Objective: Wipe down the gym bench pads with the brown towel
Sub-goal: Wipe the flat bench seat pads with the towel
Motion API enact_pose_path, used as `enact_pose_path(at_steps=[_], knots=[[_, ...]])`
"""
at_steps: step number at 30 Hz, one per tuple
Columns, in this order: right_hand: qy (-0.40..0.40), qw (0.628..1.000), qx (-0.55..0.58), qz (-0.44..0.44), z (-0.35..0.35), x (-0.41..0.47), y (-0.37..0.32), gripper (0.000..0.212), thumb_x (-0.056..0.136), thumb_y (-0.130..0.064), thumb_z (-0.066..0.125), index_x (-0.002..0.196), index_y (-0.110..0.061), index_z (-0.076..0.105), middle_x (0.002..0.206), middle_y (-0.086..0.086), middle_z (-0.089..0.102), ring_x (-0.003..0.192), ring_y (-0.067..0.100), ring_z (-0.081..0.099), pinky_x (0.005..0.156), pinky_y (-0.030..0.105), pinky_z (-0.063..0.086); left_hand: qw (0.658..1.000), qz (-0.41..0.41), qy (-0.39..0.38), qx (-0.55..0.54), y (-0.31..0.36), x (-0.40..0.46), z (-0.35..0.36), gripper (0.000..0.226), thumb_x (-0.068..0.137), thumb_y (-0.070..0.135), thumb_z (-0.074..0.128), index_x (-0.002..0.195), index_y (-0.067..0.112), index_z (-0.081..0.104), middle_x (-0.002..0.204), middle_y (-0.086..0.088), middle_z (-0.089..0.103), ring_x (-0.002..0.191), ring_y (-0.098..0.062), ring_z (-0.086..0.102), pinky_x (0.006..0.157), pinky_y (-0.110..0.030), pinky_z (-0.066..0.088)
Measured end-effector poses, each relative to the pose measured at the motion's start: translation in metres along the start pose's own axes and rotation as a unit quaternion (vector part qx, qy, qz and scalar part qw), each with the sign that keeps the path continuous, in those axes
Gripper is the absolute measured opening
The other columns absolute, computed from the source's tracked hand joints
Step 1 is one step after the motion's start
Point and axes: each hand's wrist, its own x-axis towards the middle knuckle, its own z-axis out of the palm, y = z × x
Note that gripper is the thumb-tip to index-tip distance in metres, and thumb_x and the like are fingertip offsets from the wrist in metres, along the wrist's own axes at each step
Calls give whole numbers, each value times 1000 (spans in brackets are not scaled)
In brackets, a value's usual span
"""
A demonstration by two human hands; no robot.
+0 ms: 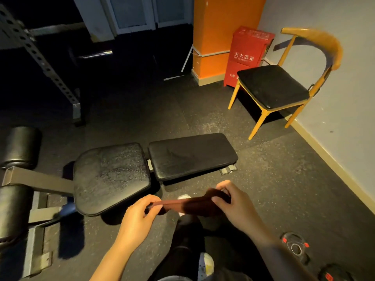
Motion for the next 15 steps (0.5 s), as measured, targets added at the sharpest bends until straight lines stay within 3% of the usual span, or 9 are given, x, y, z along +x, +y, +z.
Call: enact_pose_path(at_steps=[3, 8, 15], knots=[[27, 1000, -4, -14, -16, 38, -2, 23, 92, -24, 68, 88, -41, 53, 98, -12, 65, 97, 10, 62, 85, 29, 50, 999, -1, -30, -11, 11, 44, 9, 19, 95, 14, 62, 85, 31, 64, 87, 12, 63, 60, -2, 54, 57, -16, 38], [47, 998, -22, -39, -46, 128, -31, 23, 90, -18, 69, 83, -33, 53, 77, -10, 60, 73, 2, 57, 66, 20, 43, 994, -25, -31, -98, 4, 134, 11, 22, 94, 13, 66, 83, 33, 67, 80, 11, 68, 78, -9, 63, 70, -20, 45], [17, 991, -85, -99, -47, 252, -115, 20, 87, -14, 71, 83, -25, 55, 68, -9, 56, 62, 0, 50, 58, 17, 37, 982, -60, 58, -167, -9, 237, -32, 28, 93, 9, 66, 79, 34, 64, 82, 13, 66, 69, 5, 57, 64, -10, 41]])
